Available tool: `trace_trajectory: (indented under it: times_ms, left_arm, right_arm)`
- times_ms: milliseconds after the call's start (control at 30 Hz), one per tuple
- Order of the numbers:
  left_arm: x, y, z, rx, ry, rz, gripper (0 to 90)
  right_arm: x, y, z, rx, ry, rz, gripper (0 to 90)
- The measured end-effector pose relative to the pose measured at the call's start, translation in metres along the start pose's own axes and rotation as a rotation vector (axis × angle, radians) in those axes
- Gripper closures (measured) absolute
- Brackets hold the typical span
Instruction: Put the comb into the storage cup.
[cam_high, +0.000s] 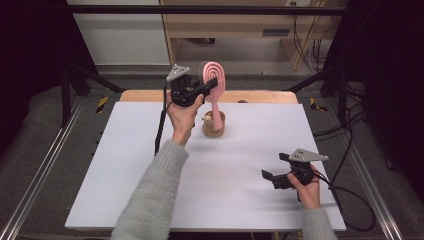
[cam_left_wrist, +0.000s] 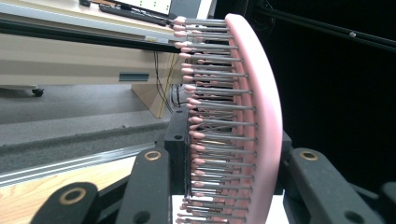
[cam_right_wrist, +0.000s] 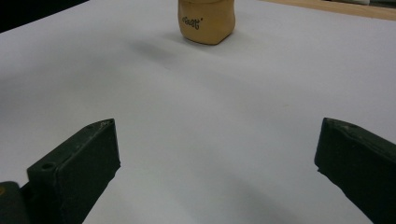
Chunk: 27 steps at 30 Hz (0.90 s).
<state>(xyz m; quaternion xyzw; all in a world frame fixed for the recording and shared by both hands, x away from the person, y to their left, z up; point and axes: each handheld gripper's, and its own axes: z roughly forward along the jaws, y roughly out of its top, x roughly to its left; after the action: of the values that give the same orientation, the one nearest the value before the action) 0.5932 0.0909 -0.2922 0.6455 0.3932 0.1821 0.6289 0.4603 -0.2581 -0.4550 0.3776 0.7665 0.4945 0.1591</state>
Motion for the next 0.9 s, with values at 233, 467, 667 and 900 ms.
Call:
trace_trajectory:
  times_ms: [233, 467, 667, 900]
  left_arm:
    - [0.002, 0.003, 0.006, -0.006, 0.003, 0.001, 63.4]
    - [0.006, 0.004, 0.013, -0.013, 0.012, -0.001, 63.3]
    - [0.011, 0.004, 0.021, -0.010, 0.031, 0.002, 63.3]
    - [0.018, 0.001, 0.031, -0.010, 0.036, -0.005, 63.3]
  right_arm:
    - [0.000, 0.000, 0.000, 0.003, -0.001, 0.004, 0.4]
    - [0.000, 0.000, 0.000, 0.004, -0.002, 0.005, 0.4]
    - [0.000, 0.000, 0.000, 0.001, -0.003, 0.004, 0.4]
    - [0.000, 0.000, 0.000, 0.002, -0.004, 0.004, 0.4]
